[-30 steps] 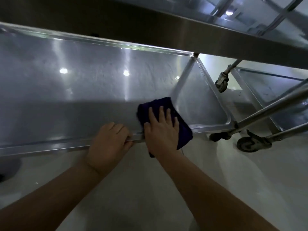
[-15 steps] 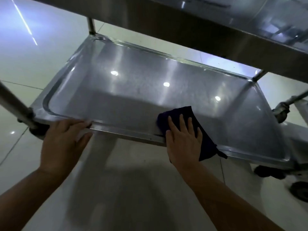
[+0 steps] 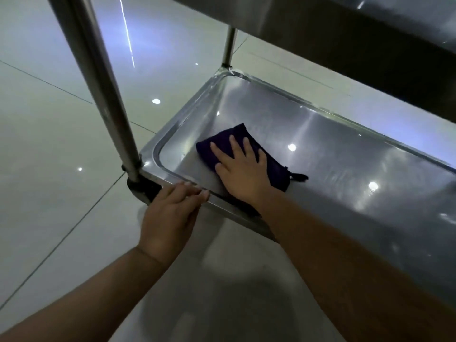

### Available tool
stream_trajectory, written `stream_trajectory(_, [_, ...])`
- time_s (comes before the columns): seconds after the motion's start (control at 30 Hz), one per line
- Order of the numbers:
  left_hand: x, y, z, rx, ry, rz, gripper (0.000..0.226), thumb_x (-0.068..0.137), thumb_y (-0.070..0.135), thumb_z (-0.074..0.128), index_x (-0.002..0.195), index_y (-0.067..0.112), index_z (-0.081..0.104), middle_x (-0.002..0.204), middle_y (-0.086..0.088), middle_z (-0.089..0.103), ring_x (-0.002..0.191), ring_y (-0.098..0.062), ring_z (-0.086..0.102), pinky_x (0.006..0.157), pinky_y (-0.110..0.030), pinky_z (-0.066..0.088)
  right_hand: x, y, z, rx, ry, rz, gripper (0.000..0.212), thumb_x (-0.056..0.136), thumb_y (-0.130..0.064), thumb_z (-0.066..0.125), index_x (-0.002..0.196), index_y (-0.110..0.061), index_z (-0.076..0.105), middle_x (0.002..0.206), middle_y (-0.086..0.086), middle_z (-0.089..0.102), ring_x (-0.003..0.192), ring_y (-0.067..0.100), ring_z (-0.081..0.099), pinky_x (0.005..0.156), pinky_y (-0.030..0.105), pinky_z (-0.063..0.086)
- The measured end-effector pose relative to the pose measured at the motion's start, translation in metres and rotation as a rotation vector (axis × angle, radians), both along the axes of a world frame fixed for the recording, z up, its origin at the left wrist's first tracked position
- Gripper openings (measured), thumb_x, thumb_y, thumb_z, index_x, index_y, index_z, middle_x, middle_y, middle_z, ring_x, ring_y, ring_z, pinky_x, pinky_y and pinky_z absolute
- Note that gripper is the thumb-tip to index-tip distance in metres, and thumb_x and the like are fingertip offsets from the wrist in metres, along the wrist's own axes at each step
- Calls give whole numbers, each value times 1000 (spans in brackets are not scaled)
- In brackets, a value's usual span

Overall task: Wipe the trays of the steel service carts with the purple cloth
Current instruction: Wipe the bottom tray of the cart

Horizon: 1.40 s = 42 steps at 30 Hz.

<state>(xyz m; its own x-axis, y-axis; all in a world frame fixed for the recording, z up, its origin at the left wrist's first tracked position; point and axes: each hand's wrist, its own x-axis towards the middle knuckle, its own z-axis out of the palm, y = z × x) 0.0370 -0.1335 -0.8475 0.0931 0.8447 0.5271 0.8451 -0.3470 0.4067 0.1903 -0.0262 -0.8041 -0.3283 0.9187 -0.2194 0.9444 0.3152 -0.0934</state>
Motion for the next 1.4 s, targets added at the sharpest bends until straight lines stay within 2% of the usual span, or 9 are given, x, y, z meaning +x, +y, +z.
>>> stream_trajectory(0.1, [-6,2,-3,-8,-36,-32,28,89,25,52,105,16,73,105,-3,70,108,-15,51,93,-14,30,-9,37,0,23,7,-7,51,102,-45,16,150,-46,1,162,0,-7,148,26,-11,116,53,-6])
stream_trajectory(0.37, [-12,9,-17,58,-106,-80,29,92,17,49,107,13,73,110,-6,69,111,-17,53,105,-18,31,-55,98,6,-46,12,-133,54,101,-46,18,151,-44,-2,162,4,-10,147,31,-15,114,57,-7])
stream_trajectory(0.53, [-14,9,-23,69,-56,-87,35,100,20,38,110,10,71,112,-9,68,116,-17,49,114,-19,22,-61,73,1,28,-15,139,52,103,-43,21,151,-45,0,162,2,-8,148,28,-12,115,54,-5])
stream_trajectory(0.67, [-16,9,-29,81,19,-107,33,89,11,48,114,9,68,114,-10,67,118,-19,47,115,-25,21,-58,46,-1,16,-24,365,51,103,-40,24,149,-50,3,162,-5,-10,147,21,-16,116,50,-8])
stream_trajectory(0.87, [-21,10,-31,112,155,-131,38,85,10,47,119,10,64,116,-14,65,117,-26,45,108,-32,25,-18,15,0,-54,61,500,49,98,-41,24,144,-52,10,161,-12,-3,146,9,-15,116,38,-12])
stream_trajectory(1.1, [-15,10,-37,129,63,-94,38,85,5,47,118,9,65,114,-15,66,117,-26,47,109,-31,29,75,-27,7,-123,95,356,55,82,-55,19,138,-58,19,153,-24,-4,137,-11,-24,109,18,-20])
stream_trajectory(1.2, [-10,11,-38,139,19,-83,33,87,5,50,115,7,67,112,-15,67,116,-25,49,110,-31,30,71,-20,9,-82,43,346,57,82,-58,17,137,-66,5,157,-22,2,142,1,-11,112,29,-5])
stream_trajectory(1.27, [-10,11,-38,140,34,-89,31,88,6,50,114,6,68,111,-15,67,116,-24,50,110,-31,30,51,-1,7,-28,27,295,59,81,-60,12,140,-64,8,159,-13,9,144,13,0,113,42,6])
stream_trajectory(1.4, [-13,12,-37,148,37,-97,32,98,11,41,114,5,68,112,-14,67,117,-24,50,110,-34,32,-2,60,1,60,-45,170,57,92,-57,16,148,-50,9,162,-4,5,148,22,0,116,47,7])
